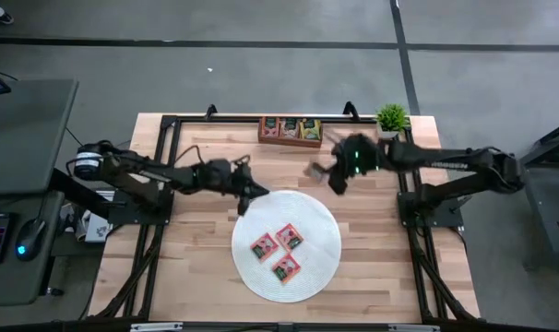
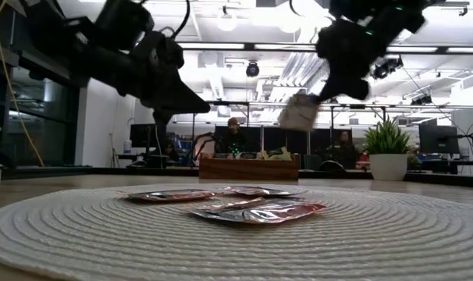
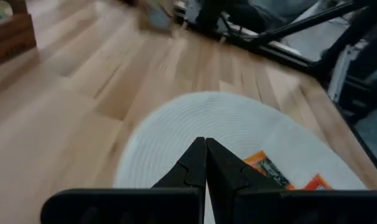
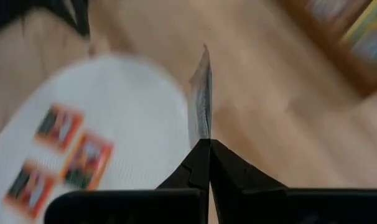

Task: Pick & Place Tea
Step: Put the brown tea bag into the middle section of the wooden organizer

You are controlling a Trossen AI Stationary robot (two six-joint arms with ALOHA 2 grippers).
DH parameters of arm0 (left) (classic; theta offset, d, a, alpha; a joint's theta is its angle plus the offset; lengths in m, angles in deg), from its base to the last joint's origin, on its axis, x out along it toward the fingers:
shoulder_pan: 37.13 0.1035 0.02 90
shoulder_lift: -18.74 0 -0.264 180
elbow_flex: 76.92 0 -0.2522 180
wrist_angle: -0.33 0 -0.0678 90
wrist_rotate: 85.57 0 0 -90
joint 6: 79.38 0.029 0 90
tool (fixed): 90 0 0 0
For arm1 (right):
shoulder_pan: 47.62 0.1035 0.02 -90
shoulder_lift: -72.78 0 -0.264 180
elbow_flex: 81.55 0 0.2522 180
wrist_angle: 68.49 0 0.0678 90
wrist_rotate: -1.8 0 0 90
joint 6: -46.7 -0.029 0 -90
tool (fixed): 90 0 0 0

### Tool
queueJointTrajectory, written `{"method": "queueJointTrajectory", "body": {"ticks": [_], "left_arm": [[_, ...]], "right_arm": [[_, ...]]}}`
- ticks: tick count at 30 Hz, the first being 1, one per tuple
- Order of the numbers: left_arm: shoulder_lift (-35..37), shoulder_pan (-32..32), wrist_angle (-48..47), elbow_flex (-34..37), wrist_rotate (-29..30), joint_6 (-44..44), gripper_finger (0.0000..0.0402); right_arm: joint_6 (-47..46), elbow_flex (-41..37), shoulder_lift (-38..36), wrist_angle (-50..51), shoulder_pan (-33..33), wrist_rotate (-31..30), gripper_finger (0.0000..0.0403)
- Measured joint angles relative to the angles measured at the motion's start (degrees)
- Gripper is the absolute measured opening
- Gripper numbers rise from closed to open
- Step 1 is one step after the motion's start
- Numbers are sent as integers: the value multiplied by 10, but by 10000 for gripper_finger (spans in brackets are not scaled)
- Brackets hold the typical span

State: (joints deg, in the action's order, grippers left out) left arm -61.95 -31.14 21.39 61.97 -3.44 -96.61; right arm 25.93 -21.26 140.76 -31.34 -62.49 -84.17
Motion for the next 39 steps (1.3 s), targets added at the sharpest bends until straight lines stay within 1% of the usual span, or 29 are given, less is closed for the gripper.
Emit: {"method": "queueJointTrajectory", "body": {"ticks": [3,7,11,15,17,20,25,31,39], "left_arm": [[0,56,-1,2,-86,35,0],[0,120,20,2,-190,64,0],[0,170,36,2,-255,84,0],[0,208,50,2,-319,97,0],[0,220,46,2,-335,102,0],[0,233,47,2,-344,109,0],[0,245,46,2,-351,105,0],[0,244,43,2,-352,94,0],[0,244,43,2,-351,80,0]], "right_arm": [[50,63,27,4,-52,1,0],[127,174,91,54,-112,6,0],[206,297,178,121,-156,31,0],[289,409,267,186,-184,79,0],[328,452,308,208,-192,98,0],[370,505,361,221,-202,106,0],[416,560,432,240,-220,110,0],[451,564,474,234,-239,107,0],[490,564,504,216,-249,109,0]]}}
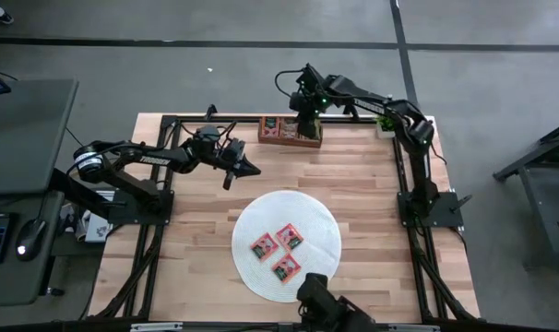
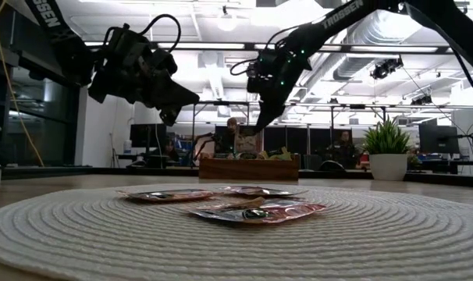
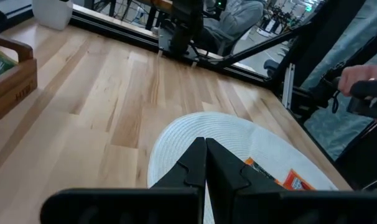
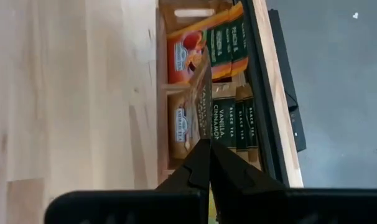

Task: Pick & Place Tea
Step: Put the brown tea bag into the middle section of the wooden organizer

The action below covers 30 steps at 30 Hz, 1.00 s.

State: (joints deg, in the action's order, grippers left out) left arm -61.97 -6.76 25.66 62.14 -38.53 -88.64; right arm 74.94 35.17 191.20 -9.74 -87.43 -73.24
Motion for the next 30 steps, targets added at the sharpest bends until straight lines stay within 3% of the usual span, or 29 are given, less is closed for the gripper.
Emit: {"method": "queueJointTrajectory", "body": {"ticks": [22,30], "left_arm": [[0,0,-2,0,2,-15,0],[0,0,-2,0,5,-15,0]], "right_arm": [[18,0,42,6,0,-11,1],[3,0,42,7,0,-10,64]]}}
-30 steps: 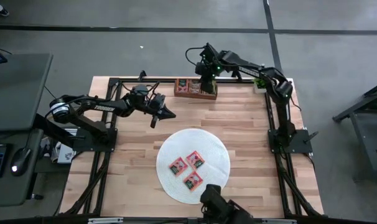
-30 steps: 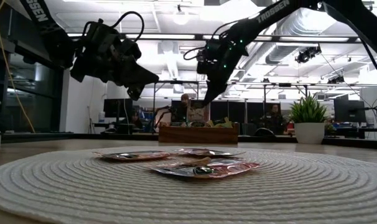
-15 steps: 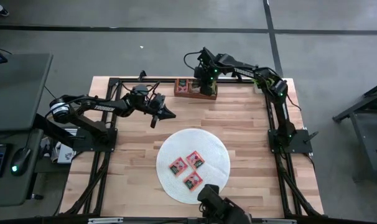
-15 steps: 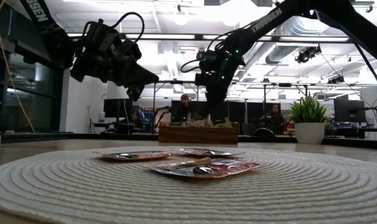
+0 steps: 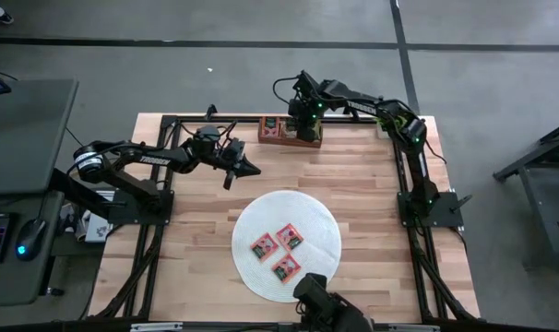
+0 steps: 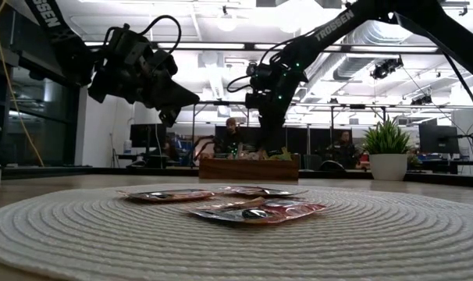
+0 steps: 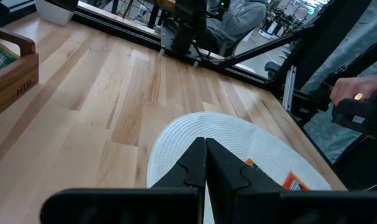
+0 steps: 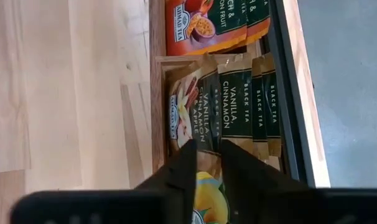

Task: Pick & Place Tea
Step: Put the brown tea bag into the middle section of the wooden organizer, then put the orange tea bag into the left section of the wooden organizer

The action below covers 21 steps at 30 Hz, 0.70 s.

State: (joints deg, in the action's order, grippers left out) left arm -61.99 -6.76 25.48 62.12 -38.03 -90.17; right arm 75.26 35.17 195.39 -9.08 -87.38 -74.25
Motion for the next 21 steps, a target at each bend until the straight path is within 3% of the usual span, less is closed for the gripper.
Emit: {"method": "queueJointTrajectory", "body": {"ticks": [9,21], "left_arm": [[0,0,0,0,0,0,0],[0,0,-10,0,0,0,0]], "right_arm": [[-16,0,-7,4,0,-30,152],[-31,66,-36,79,13,-47,143]]}}
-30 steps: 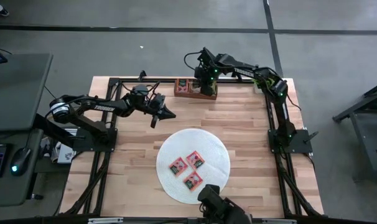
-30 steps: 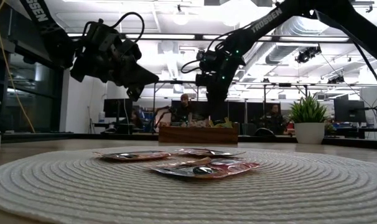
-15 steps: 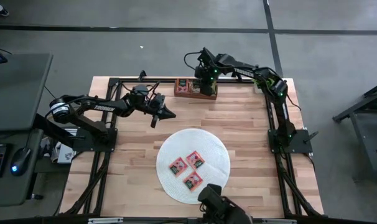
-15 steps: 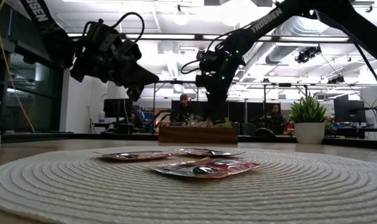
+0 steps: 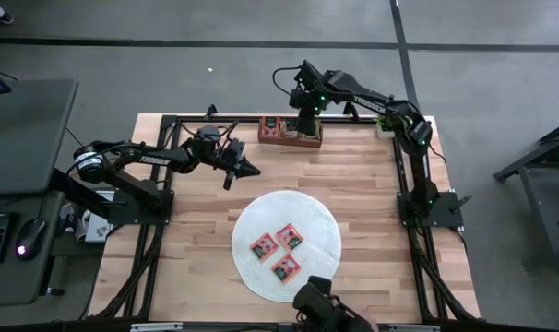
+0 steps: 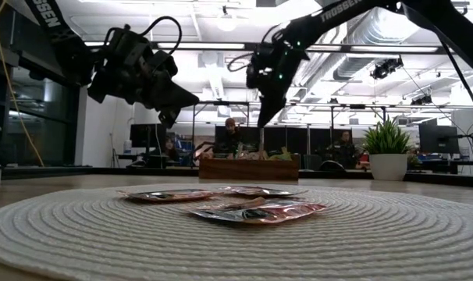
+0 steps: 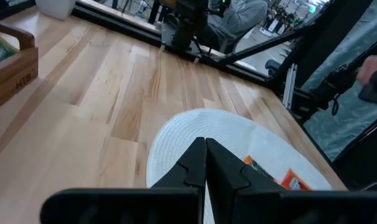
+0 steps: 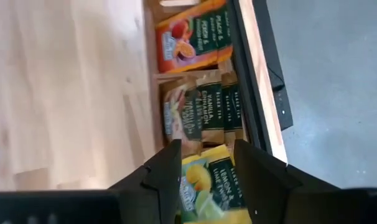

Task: Pick & Place Tea
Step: Put the orange tea bag into the left section of the wooden organizer

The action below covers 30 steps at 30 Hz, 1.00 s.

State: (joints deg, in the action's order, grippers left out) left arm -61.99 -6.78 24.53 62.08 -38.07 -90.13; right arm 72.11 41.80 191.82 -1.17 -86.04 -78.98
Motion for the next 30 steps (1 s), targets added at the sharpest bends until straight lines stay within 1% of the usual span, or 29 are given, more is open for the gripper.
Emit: {"method": "queueJointTrajectory", "body": {"ticks": [4,9,16,19,21,23,26,28,30], "left_arm": [[0,-5,-17,0,-2,18,0],[0,-43,-26,0,6,61,0],[0,-114,-79,0,82,129,0],[0,-143,-94,0,116,139,0],[-1,-164,-103,-3,139,143,0],[-1,-188,-129,-16,163,162,0],[-14,-223,-178,-48,200,193,0],[-26,-244,-212,-70,219,200,0],[-44,-265,-223,-92,233,200,0]], "right_arm": [[0,9,-22,39,11,0,136],[-8,9,-58,93,27,6,128],[-19,9,-93,153,67,13,122],[-19,3,-102,174,90,16,122],[-24,-19,-115,171,107,20,122],[-33,-53,-131,152,123,38,122],[-57,-130,-160,88,150,48,122],[-74,-188,-184,43,167,44,122],[-95,-246,-212,-10,188,37,122]]}}
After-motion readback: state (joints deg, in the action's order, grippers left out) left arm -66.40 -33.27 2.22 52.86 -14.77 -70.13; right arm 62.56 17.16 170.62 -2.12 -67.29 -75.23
